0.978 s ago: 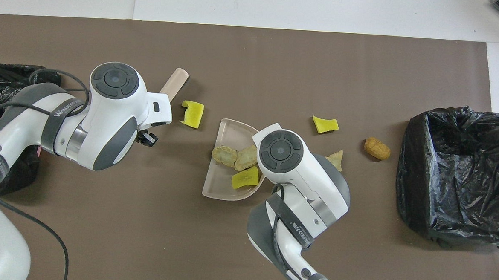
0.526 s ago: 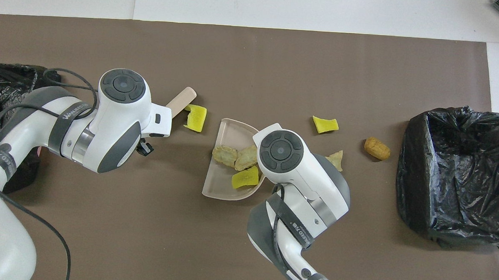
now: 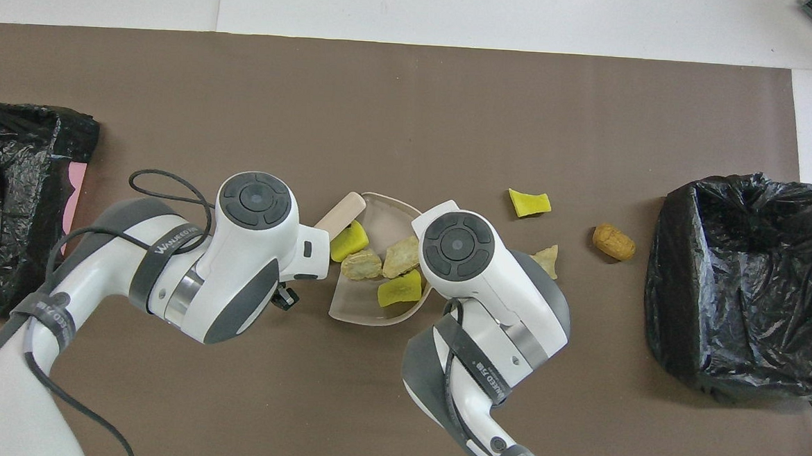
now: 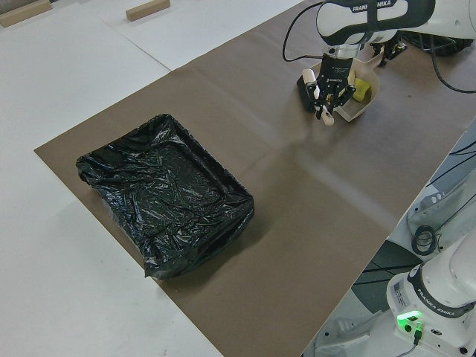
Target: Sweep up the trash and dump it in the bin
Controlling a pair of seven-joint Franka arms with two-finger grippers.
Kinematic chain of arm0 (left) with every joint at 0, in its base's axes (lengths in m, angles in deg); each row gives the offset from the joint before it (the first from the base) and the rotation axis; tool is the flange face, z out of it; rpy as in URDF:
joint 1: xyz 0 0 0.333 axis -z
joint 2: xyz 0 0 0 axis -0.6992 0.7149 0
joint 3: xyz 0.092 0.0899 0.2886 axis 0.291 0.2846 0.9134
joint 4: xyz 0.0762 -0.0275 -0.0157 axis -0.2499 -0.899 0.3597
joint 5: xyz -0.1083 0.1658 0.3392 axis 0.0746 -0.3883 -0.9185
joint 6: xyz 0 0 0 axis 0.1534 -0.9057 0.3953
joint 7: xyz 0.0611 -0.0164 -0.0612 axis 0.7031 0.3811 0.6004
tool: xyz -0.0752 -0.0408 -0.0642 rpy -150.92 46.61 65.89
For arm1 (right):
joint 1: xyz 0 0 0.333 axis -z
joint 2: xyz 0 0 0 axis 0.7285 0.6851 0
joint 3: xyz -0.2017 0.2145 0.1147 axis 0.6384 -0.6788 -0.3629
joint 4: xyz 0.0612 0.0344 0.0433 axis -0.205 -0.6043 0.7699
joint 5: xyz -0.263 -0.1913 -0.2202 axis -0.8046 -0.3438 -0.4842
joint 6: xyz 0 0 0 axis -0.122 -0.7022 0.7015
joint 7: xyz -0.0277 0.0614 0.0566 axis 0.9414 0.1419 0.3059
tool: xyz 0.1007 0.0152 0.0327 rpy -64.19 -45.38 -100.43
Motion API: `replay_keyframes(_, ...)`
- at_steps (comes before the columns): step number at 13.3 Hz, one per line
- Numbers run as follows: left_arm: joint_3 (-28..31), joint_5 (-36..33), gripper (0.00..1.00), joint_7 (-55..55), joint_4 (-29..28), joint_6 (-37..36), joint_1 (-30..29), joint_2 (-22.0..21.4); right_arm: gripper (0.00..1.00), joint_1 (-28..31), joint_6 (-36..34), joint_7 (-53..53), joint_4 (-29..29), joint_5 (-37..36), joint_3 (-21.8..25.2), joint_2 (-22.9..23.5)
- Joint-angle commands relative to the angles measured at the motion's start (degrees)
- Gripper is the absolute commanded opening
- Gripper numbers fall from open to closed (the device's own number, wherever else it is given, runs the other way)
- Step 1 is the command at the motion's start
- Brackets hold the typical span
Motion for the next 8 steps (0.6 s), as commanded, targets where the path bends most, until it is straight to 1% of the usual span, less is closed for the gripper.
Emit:
replay_keyframes(1,0.2,6.3,0.00,2.6,-2.5,-0.9,1.9,-2.3,0.00,0.7,-0.9,1.0,0.1,1.0,-0.2,-0.4)
replay_keyframes(3,0.2,8.6,0.00,7.6,-1.6,-2.5,1.8,-2.8,0.00,1.0,-0.8,0.8,0.0,0.9,-0.3,-0.4)
replay_keyframes(5,0.2,11.7,0.00,14.0,-1.4,-2.3,1.8,-3.6,0.00,1.1,-0.7,-0.1,0.1,0.9,-0.2,-0.4)
replay_keyframes(7,0.2,11.7,0.00,20.3,-1.3,-1.4,1.8,-3.5,0.00,1.4,-0.4,-2.5,0.1,0.9,-0.2,-0.3)
replay_keyframes(8,0.2,11.7,0.00,23.7,-1.4,0.4,1.8,-3.3,0.00,1.5,-0.4,-3.2,0.1,0.9,-0.2,-0.3)
